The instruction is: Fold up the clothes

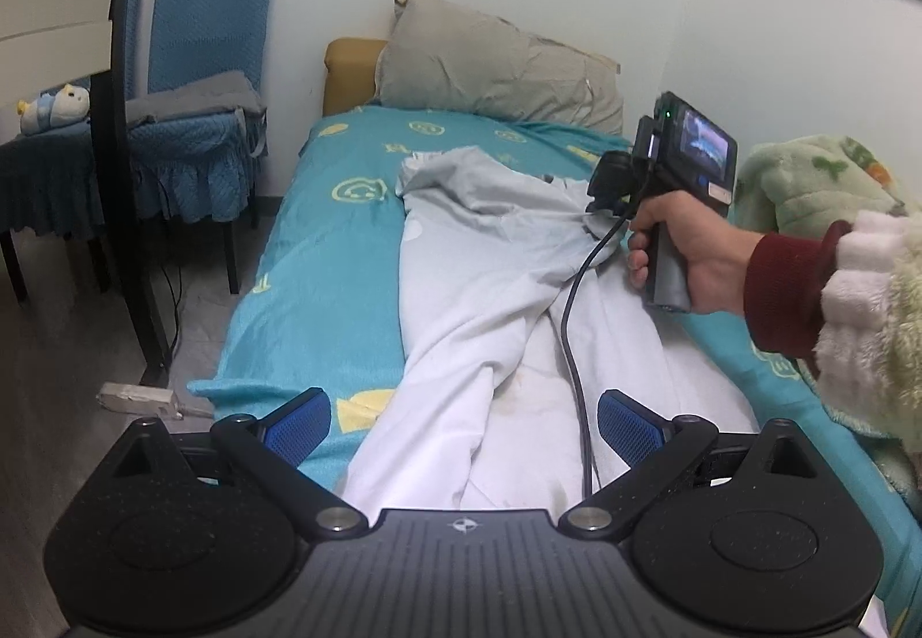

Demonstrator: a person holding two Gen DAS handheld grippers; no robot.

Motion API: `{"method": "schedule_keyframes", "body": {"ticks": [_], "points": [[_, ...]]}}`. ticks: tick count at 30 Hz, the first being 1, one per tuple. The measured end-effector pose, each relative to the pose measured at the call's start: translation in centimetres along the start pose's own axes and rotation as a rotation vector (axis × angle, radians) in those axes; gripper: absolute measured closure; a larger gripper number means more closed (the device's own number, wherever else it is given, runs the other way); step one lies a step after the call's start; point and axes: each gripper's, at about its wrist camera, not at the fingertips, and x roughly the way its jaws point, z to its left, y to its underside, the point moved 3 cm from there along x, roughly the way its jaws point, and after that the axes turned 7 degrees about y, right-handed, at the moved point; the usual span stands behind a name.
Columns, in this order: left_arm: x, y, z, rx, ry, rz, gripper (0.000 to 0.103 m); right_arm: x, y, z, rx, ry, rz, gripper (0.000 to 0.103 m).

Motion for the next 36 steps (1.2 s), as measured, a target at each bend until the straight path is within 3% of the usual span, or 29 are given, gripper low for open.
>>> {"method": "schedule_keyframes", "body": {"ticks": [5, 6, 8, 9, 10, 15, 20, 24, 31, 36], "points": [[0.8, -0.2, 0.0, -0.001, -0.004, 0.014, 0.003, 0.2, 0.3, -0.4, -0.044, -0.046, 0.028, 0.093], [0.8, -0.2, -0.1, 0.002, -0.007, 0.013, 0.003, -0.1, 0.2, -0.5, -0.051, -0.063, 0.031, 0.086], [0.1, -0.3, -0.3, 0.01, -0.011, -0.004, 0.003, -0.8, -0.1, -0.8, -0.064, -0.097, 0.036, 0.042], [-0.5, -0.4, -0.4, 0.015, -0.013, -0.016, 0.003, -1.7, -0.3, -0.8, -0.068, -0.116, 0.026, 0.009], [-1.0, -0.4, -0.6, 0.02, -0.015, -0.028, 0.003, -2.7, -0.4, -0.8, -0.072, -0.136, 0.013, 0.002], [-3.8, -0.6, -1.3, 0.045, -0.024, -0.09, 0.003, -8.8, -0.2, -0.9, -0.17, -0.16, -0.017, 0.002], [-7.8, -0.8, -3.0, 0.077, -0.014, -0.18, 0.002, -16.5, 0.1, -2.2, -0.187, -0.196, -0.063, 0.002], [-10.0, -1.0, -3.4, 0.046, 0.001, -0.206, 0.002, -23.4, 0.9, -2.9, -0.198, -0.244, -0.089, 0.002], [-10.5, -0.8, -2.0, -0.046, -0.067, -0.106, 0.002, -35.6, 6.2, -4.7, -0.218, -0.293, -0.093, 0.002], [-9.8, 0.3, 1.8, -0.257, -0.118, 0.027, 0.002, -38.6, 9.6, -6.6, -0.163, -0.314, -0.058, 0.002]]}}
